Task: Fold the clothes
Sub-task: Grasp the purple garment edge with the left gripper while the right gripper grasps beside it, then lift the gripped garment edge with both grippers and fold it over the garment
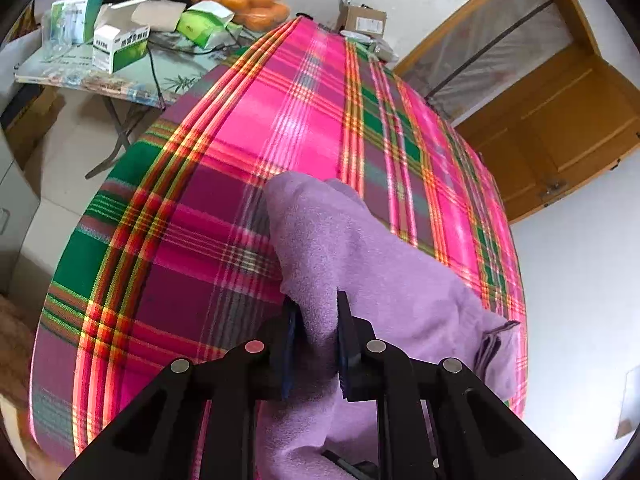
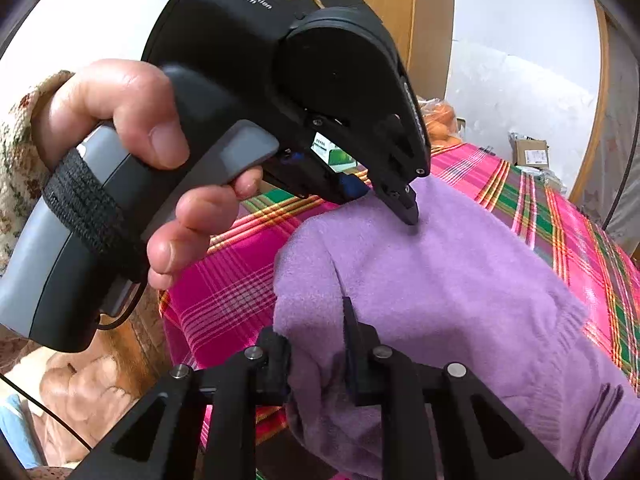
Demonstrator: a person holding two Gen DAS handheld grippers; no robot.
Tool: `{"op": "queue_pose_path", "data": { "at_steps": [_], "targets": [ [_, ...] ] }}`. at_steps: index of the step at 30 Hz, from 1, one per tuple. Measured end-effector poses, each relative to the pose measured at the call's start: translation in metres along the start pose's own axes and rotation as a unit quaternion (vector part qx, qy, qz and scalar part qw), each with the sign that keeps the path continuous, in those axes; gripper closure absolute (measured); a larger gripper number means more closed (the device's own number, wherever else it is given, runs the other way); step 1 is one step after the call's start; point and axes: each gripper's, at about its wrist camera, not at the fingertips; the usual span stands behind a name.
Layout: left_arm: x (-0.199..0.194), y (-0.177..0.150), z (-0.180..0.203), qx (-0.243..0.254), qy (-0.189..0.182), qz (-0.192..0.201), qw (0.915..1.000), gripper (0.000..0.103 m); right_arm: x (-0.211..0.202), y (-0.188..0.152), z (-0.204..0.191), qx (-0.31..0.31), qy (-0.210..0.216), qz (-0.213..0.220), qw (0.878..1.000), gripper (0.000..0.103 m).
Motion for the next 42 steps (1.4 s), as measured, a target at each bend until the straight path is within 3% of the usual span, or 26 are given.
{"op": "queue_pose_path", "data": {
  "at_steps": [5, 22, 42],
  "targets": [
    [-0.011, -0.003, 0.015, 0.011, -0.008, 0.011, 0.9999, 0.086, -0.033, -0.017, -0.02, 0.004, -0.01, 0.014, 1.0, 0.083],
    [-0.038, -0.027, 0.103, 0.077, -0.059, 0.038, 0.9946, 0.086, -0.135, -0.032, 0.015, 0.053, -0.055, 0.071, 0.995, 0.083],
    [-0.02, -0.06, 0.212, 0.156, -0.095, 0.022, 0.983, 0.086, -0.232, -0.066, 0.048, 0.128, -0.116, 0.117, 0.978, 0.084]
  ]
}}
Point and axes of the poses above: each gripper's, at about its wrist camera, not at the fingertips, and x roughly the way its jaws point, z to its right, y to its top, and after that the axes turned 7 degrees about -x, right-handed
